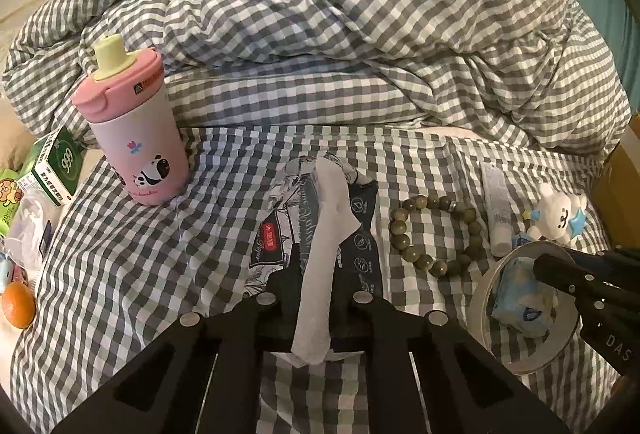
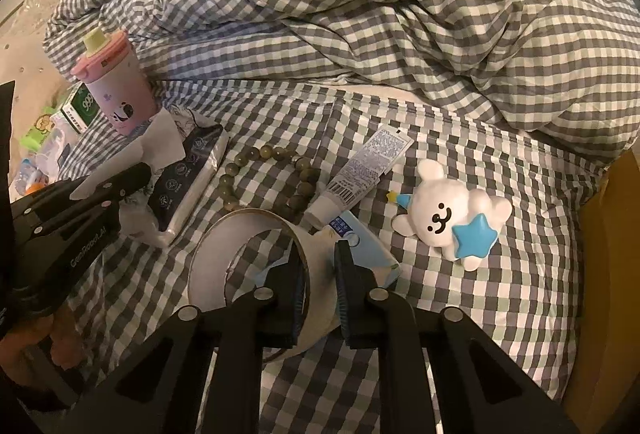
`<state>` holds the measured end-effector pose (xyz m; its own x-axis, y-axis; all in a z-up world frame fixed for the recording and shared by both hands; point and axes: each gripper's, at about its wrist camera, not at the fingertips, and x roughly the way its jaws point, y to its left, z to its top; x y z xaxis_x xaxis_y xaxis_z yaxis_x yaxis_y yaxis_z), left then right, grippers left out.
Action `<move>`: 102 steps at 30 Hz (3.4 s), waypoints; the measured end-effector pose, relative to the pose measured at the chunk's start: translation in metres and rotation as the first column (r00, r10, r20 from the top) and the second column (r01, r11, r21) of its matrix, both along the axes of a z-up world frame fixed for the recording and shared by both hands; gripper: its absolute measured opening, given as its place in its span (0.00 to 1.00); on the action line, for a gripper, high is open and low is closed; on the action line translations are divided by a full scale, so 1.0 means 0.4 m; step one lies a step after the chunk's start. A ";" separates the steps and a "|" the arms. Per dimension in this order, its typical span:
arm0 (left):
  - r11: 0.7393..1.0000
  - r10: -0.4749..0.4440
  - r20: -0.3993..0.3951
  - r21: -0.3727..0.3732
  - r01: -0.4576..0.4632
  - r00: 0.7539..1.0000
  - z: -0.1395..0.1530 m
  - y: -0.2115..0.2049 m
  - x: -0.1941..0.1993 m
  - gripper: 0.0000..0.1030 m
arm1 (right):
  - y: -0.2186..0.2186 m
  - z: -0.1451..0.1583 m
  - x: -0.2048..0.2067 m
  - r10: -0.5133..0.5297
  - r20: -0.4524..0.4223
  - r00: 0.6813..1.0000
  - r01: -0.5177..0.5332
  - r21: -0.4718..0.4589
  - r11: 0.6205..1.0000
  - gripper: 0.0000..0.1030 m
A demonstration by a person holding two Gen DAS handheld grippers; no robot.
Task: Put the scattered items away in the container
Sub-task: 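Grasp the patterned tissue pack with the left gripper while the right gripper grasps the tape roll, then carry the tissue pack and tape roll over the cardboard box with both grippers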
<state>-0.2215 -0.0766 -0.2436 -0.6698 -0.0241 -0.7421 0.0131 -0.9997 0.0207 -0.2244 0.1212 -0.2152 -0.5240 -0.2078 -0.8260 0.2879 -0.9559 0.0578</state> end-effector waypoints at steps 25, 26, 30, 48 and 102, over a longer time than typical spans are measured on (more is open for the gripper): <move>0.999 0.037 -0.144 0.023 -0.034 0.989 0.246 -0.003 0.133 0.06 | 0.028 0.211 0.136 -0.001 -0.134 0.991 -0.003 -0.028 1.000 0.13; 0.999 0.037 -0.153 0.024 -0.034 0.987 0.261 -0.001 0.144 0.06 | 0.031 0.226 0.146 -0.004 -0.143 0.990 -0.001 -0.030 1.000 0.13; 0.999 0.034 -0.195 0.026 -0.030 0.980 0.323 0.007 0.191 0.06 | 0.045 0.278 0.183 -0.013 -0.178 0.984 0.007 -0.038 0.999 0.13; 1.000 -0.028 -0.367 -0.001 0.029 0.930 0.559 0.090 0.408 0.06 | 0.121 0.490 0.372 -0.070 -0.331 0.941 0.047 -0.077 0.996 0.13; 0.913 -0.339 -0.468 0.046 0.405 0.816 0.693 0.650 0.575 0.06 | 0.667 0.714 0.694 -0.369 -0.498 0.785 0.367 -0.106 0.924 0.13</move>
<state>0.0085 0.1834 0.0337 -0.8623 0.3731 -0.3425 -0.3857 -0.9220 -0.0334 0.0532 0.3880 0.0703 -0.8997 0.0837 -0.4284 -0.0962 -0.9953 0.0075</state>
